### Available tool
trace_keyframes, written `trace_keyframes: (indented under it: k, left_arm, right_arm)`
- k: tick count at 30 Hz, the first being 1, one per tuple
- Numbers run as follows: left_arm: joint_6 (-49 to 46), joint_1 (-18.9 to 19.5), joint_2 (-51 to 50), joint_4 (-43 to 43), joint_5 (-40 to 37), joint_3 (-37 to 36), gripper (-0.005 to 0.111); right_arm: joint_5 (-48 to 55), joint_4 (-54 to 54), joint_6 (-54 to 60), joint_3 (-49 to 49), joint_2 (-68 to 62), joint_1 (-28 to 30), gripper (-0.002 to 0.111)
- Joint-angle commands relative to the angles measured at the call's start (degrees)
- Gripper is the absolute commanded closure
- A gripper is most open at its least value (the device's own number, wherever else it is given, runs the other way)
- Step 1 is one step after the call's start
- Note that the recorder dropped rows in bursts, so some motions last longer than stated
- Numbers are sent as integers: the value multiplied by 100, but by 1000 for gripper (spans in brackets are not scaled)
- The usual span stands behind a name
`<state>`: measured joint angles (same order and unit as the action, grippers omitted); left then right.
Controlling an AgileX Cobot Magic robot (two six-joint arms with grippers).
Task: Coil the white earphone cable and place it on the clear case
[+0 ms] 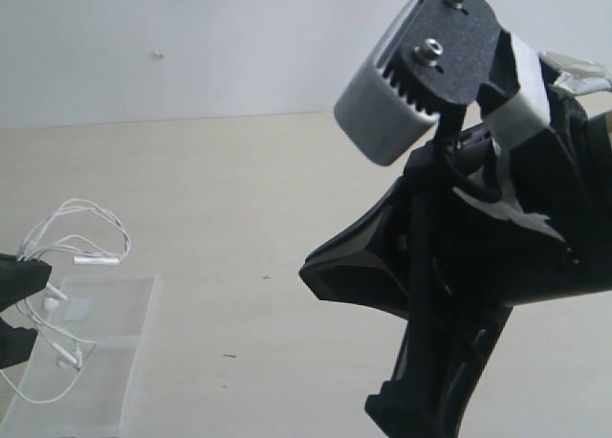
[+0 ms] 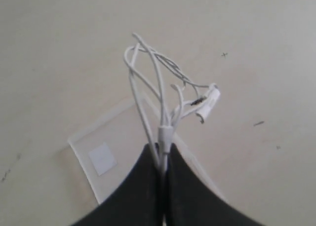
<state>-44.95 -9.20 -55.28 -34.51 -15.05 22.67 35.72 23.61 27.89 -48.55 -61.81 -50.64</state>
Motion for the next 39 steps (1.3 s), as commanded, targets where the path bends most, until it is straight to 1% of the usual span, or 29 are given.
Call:
trace_keyframes:
  k: [1, 6, 11, 16, 20, 27, 39]
  left_arm:
    - [40, -4, -164, -74, 315, -13, 107]
    - [193, -4, -596, -87, 120, -13, 107]
    - [207, -4, -649, -118, -150, -13, 107]
    - [232, -4, -673, -118, -162, -13, 107]
    - [537, -4, -870, -118, -204, -13, 107]
    - [670, -4, -1322, -81, -320, -2, 107]
    - [859, -4, -1671, -15, -561, -2, 107]
  right_arm:
    - [-58, 100, -1, 18, 51, 0, 108]
    - [-69, 145, -1, 18, 51, 0, 108]
    - [-90, 145, -1, 18, 51, 0, 108]
    - [-90, 171, 13, 18, 51, 0, 108]
    - [-90, 174, 13, 18, 51, 0, 108]
    - [-90, 172, -1, 18, 51, 0, 108]
    - [-80, 172, 9, 18, 51, 0, 108]
